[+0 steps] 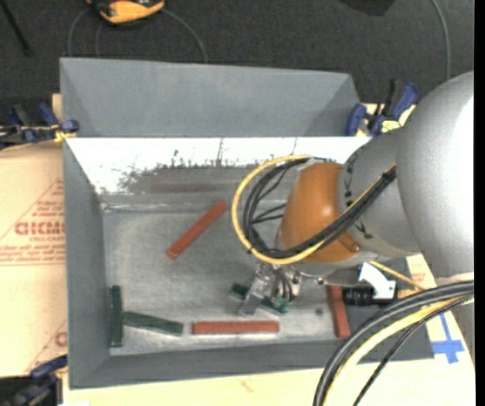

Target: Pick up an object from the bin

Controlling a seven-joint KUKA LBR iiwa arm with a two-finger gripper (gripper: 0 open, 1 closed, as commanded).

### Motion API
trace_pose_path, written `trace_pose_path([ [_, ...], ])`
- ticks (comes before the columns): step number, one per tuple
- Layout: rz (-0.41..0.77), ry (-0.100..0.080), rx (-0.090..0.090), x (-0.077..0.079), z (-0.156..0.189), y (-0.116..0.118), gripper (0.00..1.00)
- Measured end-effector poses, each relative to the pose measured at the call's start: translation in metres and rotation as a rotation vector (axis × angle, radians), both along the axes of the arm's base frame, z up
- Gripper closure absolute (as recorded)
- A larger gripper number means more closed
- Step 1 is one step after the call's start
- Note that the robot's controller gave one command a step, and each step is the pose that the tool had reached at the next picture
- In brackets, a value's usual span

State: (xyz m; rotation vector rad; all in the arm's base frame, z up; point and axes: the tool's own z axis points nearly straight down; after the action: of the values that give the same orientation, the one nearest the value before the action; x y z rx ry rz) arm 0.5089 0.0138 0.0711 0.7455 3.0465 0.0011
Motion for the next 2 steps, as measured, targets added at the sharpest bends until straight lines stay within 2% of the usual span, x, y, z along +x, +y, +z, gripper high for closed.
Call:
trace_pose_path([
  [2,0.003,0.007,0.0,-0.0016,0.0097,-0.0003,1.0],
])
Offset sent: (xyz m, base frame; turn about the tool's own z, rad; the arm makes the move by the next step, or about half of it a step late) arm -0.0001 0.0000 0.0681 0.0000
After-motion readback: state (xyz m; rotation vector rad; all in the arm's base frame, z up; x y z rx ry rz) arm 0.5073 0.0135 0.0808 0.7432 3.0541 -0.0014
